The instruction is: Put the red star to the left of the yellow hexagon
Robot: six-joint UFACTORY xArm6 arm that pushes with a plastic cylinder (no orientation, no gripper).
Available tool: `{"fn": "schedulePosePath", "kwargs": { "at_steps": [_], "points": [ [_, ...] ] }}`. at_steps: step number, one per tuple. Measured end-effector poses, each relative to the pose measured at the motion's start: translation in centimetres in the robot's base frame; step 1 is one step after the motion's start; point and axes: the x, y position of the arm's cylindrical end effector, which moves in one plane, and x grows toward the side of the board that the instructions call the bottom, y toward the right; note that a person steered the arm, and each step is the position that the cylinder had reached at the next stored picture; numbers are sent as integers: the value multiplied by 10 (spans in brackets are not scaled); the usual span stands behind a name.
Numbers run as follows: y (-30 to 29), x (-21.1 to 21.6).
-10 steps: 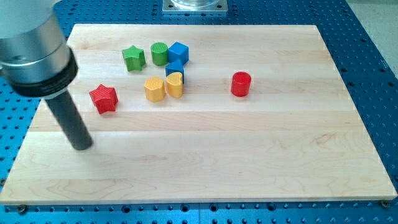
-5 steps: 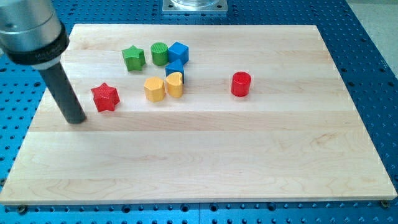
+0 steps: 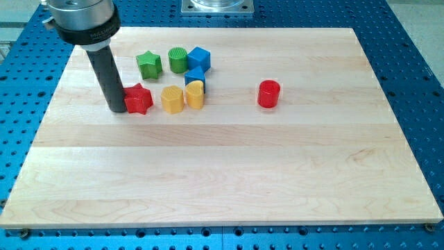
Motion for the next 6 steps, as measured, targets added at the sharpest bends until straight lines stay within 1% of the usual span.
{"fn": "schedulePosePath", "kwargs": {
  "at_steps": [1, 2, 3, 6],
  "points": [
    [-13, -22],
    [0, -44],
    [22, -54],
    [100, -55]
  ]
}}
